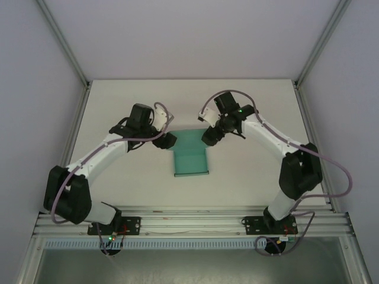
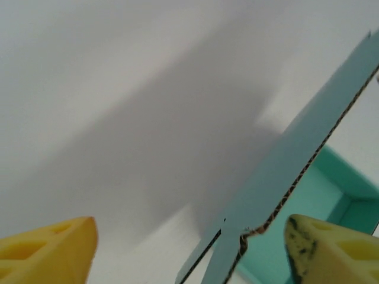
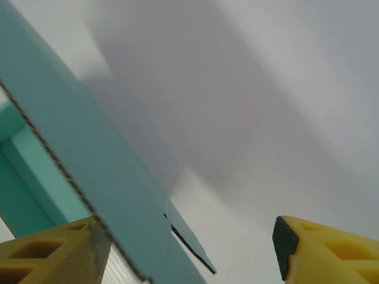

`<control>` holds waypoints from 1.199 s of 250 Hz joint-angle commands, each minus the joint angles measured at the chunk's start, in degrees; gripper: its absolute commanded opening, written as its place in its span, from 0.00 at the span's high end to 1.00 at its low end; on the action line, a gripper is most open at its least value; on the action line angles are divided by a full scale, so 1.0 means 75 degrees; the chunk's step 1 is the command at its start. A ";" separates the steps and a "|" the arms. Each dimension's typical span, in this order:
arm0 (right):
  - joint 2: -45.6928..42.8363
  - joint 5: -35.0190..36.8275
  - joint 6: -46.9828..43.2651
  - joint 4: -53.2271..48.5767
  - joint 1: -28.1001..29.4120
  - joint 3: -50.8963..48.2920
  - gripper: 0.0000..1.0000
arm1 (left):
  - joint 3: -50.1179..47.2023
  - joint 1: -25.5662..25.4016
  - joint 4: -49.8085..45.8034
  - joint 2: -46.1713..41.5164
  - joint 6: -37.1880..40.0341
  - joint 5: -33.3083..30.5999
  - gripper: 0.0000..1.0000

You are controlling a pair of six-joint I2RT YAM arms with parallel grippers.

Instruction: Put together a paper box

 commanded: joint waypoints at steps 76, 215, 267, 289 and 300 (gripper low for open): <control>0.0336 -0.0295 -0.0869 -0.1368 -0.0059 0.0399 0.74 | 0.0306 0.0023 -0.0867 0.0166 0.0889 0.0523 0.85; -0.0794 0.1475 0.4269 0.1652 0.0383 -0.0636 0.91 | -0.0257 -0.0312 0.1231 -0.0069 -0.2421 -0.0689 1.00; -0.0610 0.3299 0.6393 0.3020 0.1293 -0.1199 0.92 | 0.0464 -0.1307 0.1225 0.0863 -0.4028 -0.2896 1.00; -0.0355 0.4147 0.7126 0.3137 0.1461 -0.1217 0.94 | 0.0800 -0.1624 0.1200 0.1294 -0.4553 -0.3234 1.00; -0.0267 0.4413 0.7451 0.3285 0.1502 -0.1271 0.94 | 0.0827 -0.1692 0.1351 0.1427 -0.4821 -0.3253 1.00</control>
